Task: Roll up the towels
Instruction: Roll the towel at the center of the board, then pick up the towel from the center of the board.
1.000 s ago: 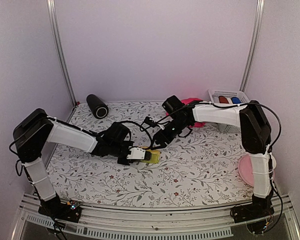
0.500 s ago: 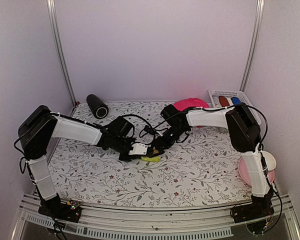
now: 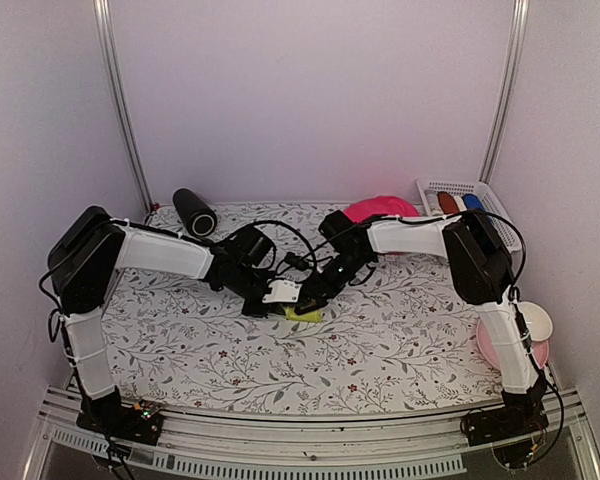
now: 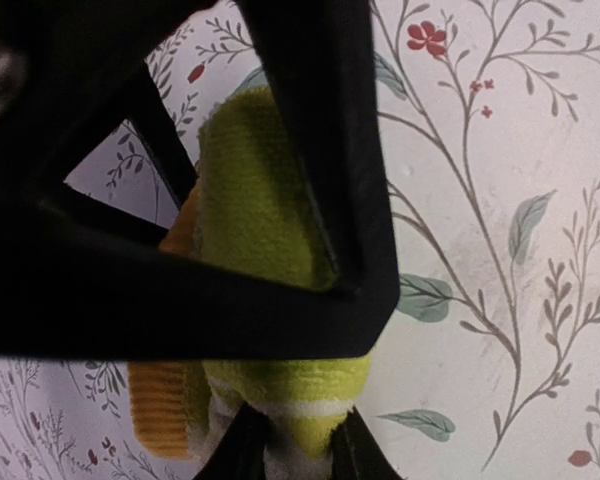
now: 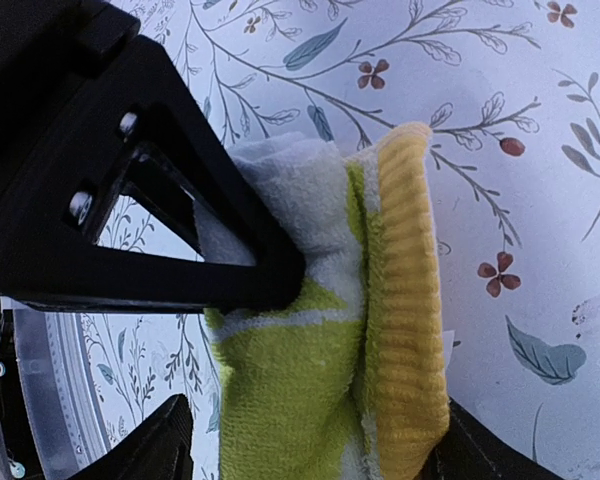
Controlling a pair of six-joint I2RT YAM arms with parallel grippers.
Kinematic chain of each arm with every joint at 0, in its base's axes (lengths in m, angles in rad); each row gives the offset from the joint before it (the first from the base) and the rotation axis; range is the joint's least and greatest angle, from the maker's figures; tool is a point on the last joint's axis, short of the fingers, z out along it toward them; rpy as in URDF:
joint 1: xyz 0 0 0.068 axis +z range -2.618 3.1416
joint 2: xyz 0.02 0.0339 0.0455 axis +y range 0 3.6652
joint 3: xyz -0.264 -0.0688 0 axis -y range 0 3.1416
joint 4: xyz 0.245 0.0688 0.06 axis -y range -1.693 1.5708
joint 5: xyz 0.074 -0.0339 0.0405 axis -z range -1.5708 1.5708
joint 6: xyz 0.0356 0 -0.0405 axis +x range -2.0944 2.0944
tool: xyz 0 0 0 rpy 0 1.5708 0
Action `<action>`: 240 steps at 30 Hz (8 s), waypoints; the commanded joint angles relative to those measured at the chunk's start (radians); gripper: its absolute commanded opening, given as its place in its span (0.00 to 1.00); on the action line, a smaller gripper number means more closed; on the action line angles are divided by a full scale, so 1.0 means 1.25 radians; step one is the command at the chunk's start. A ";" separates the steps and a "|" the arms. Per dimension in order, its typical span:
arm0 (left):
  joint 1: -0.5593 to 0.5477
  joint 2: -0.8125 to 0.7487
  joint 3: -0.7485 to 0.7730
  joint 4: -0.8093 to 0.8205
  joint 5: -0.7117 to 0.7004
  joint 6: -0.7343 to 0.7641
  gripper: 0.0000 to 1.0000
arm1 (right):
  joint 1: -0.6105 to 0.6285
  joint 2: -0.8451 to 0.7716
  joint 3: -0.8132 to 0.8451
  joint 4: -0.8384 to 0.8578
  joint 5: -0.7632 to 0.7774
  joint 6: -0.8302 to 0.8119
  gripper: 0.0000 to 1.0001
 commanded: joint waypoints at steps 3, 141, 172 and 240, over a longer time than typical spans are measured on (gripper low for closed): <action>0.038 0.090 0.053 -0.157 0.027 -0.019 0.21 | 0.002 0.024 0.017 -0.027 -0.005 -0.032 0.73; 0.069 0.085 0.021 0.035 0.009 -0.193 0.14 | 0.093 -0.324 -0.471 0.447 0.331 -0.018 0.67; 0.093 -0.158 -0.107 -0.045 0.304 -0.058 0.97 | 0.220 -0.271 -0.484 0.516 0.591 -0.074 0.20; 0.025 0.036 0.001 -0.124 0.153 -0.043 0.23 | 0.262 -0.374 -0.615 0.675 0.651 -0.176 0.28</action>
